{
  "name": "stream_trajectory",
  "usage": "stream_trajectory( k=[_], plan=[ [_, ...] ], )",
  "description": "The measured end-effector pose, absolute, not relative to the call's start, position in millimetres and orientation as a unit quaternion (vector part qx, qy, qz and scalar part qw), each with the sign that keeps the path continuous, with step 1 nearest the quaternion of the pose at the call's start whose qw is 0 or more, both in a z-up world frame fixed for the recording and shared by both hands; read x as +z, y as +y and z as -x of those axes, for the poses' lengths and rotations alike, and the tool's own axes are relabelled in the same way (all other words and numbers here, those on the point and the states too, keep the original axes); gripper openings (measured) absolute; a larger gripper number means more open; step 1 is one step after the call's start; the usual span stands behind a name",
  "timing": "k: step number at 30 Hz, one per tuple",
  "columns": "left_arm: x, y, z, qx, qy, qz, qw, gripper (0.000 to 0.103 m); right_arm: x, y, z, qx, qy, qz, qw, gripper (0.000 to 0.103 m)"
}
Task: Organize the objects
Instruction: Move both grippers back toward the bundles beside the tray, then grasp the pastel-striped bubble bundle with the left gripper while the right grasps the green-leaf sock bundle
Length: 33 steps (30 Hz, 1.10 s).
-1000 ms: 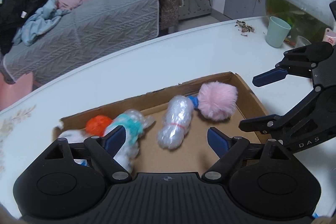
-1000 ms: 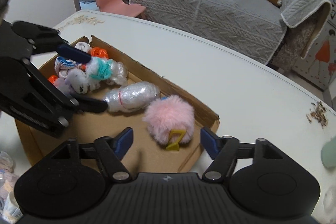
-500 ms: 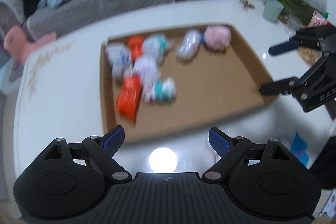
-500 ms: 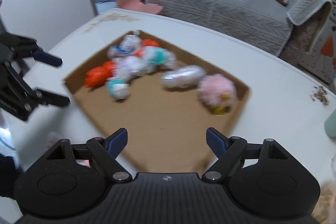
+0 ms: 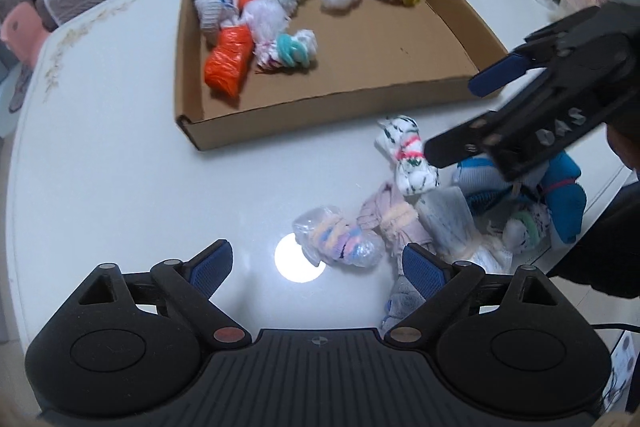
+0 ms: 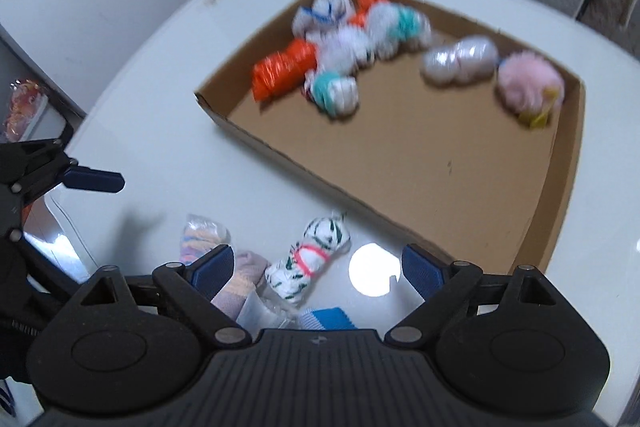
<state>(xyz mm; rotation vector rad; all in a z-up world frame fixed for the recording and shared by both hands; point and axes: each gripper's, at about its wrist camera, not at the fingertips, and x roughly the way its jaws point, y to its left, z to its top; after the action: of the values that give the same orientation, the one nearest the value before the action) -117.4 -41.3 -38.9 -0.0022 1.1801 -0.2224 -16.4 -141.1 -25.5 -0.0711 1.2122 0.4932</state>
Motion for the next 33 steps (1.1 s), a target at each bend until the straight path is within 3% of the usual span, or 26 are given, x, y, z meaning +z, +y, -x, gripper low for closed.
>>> stream_trajectory(
  k=[15,22,28,33],
  plan=[
    [-65.5,-25.1,104.9,-0.035,0.578,-0.026,0.815,0.095,-58.6,-124.9,3.3,0.214,0.621,0.001,0.754,0.09],
    [-62.2,-10.9,107.8,-0.039,0.574,0.035,0.817,0.096,-67.8,-119.4,5.6,0.206,0.626,0.019,0.752,0.083],
    [-56.7,-29.1,99.0,-0.067,0.56,0.015,0.826,0.096,-69.9,-126.8,1.8,0.196,0.635,-0.017,0.747,0.075],
    [-63.5,-33.1,92.8,-0.064,0.56,0.003,0.826,0.096,-71.2,-128.1,2.6,0.189,0.634,-0.013,0.75,0.073]
  ],
)
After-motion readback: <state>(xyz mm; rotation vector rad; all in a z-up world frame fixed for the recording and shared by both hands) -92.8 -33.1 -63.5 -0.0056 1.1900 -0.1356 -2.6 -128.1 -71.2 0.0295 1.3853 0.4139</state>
